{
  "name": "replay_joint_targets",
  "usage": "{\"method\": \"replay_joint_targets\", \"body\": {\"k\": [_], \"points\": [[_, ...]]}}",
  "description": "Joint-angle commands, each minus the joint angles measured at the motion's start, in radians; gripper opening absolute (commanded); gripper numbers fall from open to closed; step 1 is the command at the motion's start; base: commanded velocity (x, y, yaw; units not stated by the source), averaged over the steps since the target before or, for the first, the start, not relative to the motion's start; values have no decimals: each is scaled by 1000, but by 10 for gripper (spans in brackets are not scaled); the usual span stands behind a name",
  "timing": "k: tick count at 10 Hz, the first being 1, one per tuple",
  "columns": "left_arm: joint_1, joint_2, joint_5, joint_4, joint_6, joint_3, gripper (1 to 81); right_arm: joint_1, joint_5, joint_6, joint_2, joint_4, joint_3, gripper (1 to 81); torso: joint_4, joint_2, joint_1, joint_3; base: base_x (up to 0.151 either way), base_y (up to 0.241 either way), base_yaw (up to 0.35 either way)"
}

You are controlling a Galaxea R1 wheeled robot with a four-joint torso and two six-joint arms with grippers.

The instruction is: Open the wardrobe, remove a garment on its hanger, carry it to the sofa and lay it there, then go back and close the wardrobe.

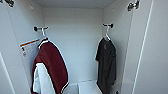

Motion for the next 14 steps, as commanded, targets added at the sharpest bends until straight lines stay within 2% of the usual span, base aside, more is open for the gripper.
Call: {"method": "replay_joint_targets", "body": {"k": [1, 2, 3, 5, 7, 8, 9, 10, 12, 13, 14], "points": [[-74, -9, 46, -8, 4, 4, 811, 55, -53, -1, 1, -7, 2, 811, 3, 0, 1, -3, 0, 0, 0], [-74, -10, 46, -13, 4, 7, 811, 53, -51, -3, 1, -8, 2, 811, -17, 0, 1, 11, 0, 0, 0], [-79, -12, 46, -13, 4, 13, 811, 56, -53, -3, 1, -7, 2, 811, -26, -1, 1, -75, 0, 0, 0], [-100, -23, 49, -14, 4, 38, 811, 59, -53, -1, 1, -7, 2, 811, -27, -1, 1, -95, 0, 0, 0], [-131, -78, 60, -16, 1, 133, 811, 58, -51, -1, 0, -5, 0, 811, -27, -1, 1, -162, 0, 0, 0], [-149, -110, 63, -16, 1, 184, 811, 56, -51, -1, -2, -2, -1, 811, -27, -1, 1, -106, 0, 0, 0], [-174, -155, 92, -16, 1, 260, 811, 55, -51, -1, -2, -5, 0, 811, -27, -1, 1, -136, 0, 0, 0], [-206, -200, 130, -17, 1, 335, 811, 58, -51, -1, -2, -1, 0, 811, -116, -1, 2, -148, 0, 0, 0], [-255, -265, 141, -20, 0, 452, 811, 58, -51, -1, -4, -1, -1, 811, -146, -1, 2, -157, 0, 0, 0], [-277, -279, 144, -29, -4, 479, 811, 58, -51, -1, -4, -2, -1, 811, -80, -1, 2, -160, 0, 0, 0], [-294, -274, 143, -34, -4, 477, 811, 58, -51, -1, -4, -2, -1, 811, -108, 0, 2, -162, 0, 0, 0]]}}
